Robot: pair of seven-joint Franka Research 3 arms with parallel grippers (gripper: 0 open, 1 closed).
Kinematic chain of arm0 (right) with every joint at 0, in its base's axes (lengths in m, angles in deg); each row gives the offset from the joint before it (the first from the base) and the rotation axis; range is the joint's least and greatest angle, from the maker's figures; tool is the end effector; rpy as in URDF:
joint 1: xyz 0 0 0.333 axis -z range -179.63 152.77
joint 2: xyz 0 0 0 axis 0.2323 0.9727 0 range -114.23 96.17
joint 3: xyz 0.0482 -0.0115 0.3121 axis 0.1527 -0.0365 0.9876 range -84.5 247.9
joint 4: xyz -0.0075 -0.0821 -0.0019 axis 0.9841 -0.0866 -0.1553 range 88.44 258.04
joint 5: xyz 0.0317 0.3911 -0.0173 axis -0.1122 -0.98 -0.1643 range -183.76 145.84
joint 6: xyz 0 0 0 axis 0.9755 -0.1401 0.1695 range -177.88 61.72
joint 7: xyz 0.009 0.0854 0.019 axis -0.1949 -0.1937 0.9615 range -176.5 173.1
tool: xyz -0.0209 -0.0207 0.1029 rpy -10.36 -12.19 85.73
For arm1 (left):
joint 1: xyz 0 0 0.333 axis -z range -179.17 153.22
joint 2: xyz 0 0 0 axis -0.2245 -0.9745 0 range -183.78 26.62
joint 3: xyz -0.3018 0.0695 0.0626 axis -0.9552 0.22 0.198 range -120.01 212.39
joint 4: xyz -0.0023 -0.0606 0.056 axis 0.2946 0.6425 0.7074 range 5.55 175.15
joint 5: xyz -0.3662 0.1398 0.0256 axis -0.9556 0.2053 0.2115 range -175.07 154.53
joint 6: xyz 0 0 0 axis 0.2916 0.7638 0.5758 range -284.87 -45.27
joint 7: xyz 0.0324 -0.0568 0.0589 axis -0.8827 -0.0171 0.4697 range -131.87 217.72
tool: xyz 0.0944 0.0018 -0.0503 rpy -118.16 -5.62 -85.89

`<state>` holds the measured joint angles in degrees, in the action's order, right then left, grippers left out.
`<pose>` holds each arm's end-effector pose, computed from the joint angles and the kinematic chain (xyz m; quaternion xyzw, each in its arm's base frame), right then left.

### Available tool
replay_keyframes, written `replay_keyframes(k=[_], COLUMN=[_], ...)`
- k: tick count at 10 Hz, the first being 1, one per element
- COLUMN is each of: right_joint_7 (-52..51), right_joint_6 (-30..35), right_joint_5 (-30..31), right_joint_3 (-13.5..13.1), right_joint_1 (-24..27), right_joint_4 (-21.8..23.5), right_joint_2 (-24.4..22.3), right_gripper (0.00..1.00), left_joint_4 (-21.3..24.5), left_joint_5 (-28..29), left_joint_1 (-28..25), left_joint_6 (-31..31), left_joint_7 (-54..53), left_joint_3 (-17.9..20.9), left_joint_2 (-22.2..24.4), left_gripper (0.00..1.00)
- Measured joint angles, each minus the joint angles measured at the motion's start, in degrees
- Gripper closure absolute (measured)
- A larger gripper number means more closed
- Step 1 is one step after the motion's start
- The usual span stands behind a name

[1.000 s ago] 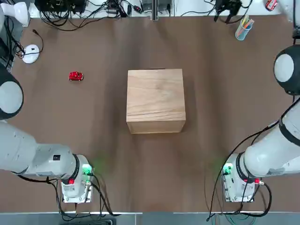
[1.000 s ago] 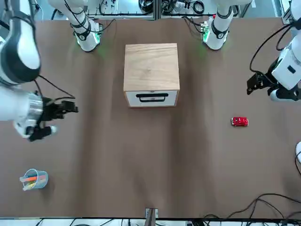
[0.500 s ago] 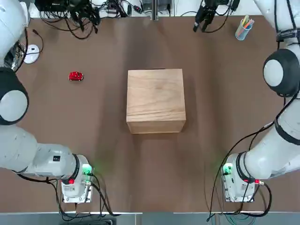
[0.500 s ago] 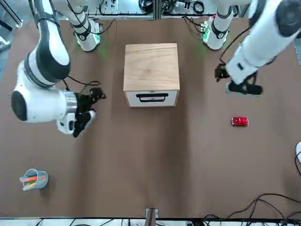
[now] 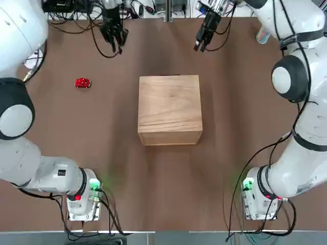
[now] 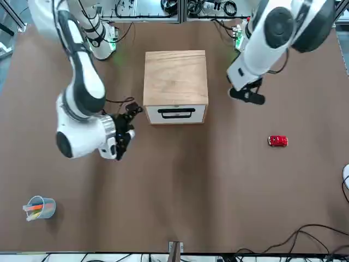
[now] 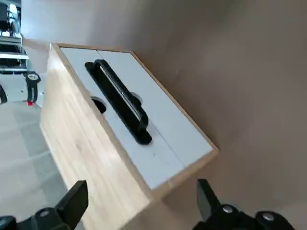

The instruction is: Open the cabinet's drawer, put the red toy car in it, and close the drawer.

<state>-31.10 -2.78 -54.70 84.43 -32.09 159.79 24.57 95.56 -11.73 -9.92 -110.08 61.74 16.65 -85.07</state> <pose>0.6130 0.3006 0.3743 -0.8651 -0.3463 0.1581 0.3265 0.4844 -0.2991 0.5143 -0.9862 0.1194 0.1144 0.0101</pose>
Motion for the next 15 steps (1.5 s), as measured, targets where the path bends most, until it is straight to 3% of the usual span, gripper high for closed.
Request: replay_keyframes(k=[1,2,3,6,8,10,13,15], right_joint_7=[-0.57,-0.65,-0.8,-1.63,-1.63,-1.63,-1.66,-1.66], right_joint_6=[-2.0,-3.85,-5.05,-8.42,-12.44,-14.7,-14.49,-10.95], right_joint_5=[-0.07,-1.33,-3.68,-6.64,-6.75,-10.8,-14.61,-14.77], right_joint_3=[0.0,0.0,-0.03,-0.04,-0.03,-0.06,-0.42,-0.67], right_joint_1=[-1.78,-2.91,-3.36,-4.49,-5.89,-6.67,-6.42,-5.92], right_joint_4=[-0.06,-0.09,-0.16,-0.24,-0.25,-0.24,-0.26,-0.27], right_joint_2=[1.09,1.93,2.55,4.17,5.62,8.07,9.9,10.27], right_gripper=[0.0,0.0,0.0,0.0,0.0,0.0,0.0,0.0], left_joint_4=[2.18,3.85,5.29,6.89,6.91,6.94,6.93,6.9], left_joint_5=[-0.33,-1.71,-3.05,-3.52,-3.52,-3.28,0.77,2.68], left_joint_1=[0.05,0.13,0.23,1.54,2.43,3.2,3.26,3.26], left_joint_6=[-2.86,-4.94,-7.58,-13.89,-15.02,-15.83,-19.16,-20.65], left_joint_7=[2.99,4.9,5.42,6.65,7.3,7.33,9.5,11.24], left_joint_3=[-2.17,-3.71,-4.43,-4.75,-4.75,-4.76,-4.72,-4.72], left_joint_2=[-0.66,-1.09,-1.36,-4.05,-6.22,-7.99,-9.84,-10.83], left_gripper=[0.73,0.92,0.99,0.99,0.99,0.99,0.99,0.99])
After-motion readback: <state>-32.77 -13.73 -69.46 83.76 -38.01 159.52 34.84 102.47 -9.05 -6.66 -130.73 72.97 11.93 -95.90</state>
